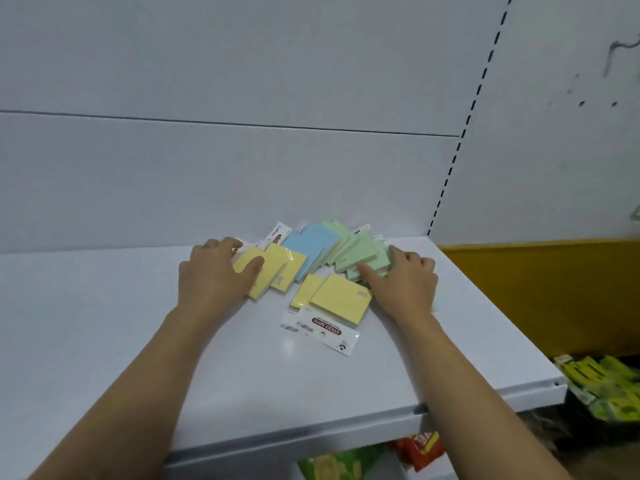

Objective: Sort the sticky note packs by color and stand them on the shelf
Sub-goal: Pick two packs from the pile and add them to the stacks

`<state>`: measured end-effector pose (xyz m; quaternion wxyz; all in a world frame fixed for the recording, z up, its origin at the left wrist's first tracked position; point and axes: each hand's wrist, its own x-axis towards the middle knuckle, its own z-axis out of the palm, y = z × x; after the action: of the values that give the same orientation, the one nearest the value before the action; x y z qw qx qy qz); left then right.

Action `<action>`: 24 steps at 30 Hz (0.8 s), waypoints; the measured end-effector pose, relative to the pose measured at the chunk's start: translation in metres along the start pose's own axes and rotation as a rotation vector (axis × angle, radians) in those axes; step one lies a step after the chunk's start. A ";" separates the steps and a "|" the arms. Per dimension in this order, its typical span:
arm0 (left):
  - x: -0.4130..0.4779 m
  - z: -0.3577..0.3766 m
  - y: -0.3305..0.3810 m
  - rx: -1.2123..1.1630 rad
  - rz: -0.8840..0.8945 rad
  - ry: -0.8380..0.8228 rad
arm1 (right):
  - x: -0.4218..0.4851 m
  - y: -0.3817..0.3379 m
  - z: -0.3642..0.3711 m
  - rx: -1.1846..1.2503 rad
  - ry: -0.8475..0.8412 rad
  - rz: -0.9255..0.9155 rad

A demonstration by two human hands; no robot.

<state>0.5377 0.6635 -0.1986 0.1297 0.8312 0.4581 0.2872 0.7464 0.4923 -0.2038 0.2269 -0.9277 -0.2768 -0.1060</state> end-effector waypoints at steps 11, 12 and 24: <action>-0.007 0.012 0.004 0.193 0.019 -0.208 | -0.002 0.003 0.004 0.142 0.000 0.022; -0.007 0.011 0.004 0.165 0.041 -0.206 | -0.001 0.003 0.004 0.161 0.001 0.026; -0.011 0.018 0.012 0.005 0.313 -0.196 | -0.003 0.002 0.000 0.005 0.067 -0.076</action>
<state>0.5523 0.6491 -0.2114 0.1255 0.9166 0.3090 0.2205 0.7451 0.4895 -0.2058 0.2343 -0.9119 -0.3042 -0.1448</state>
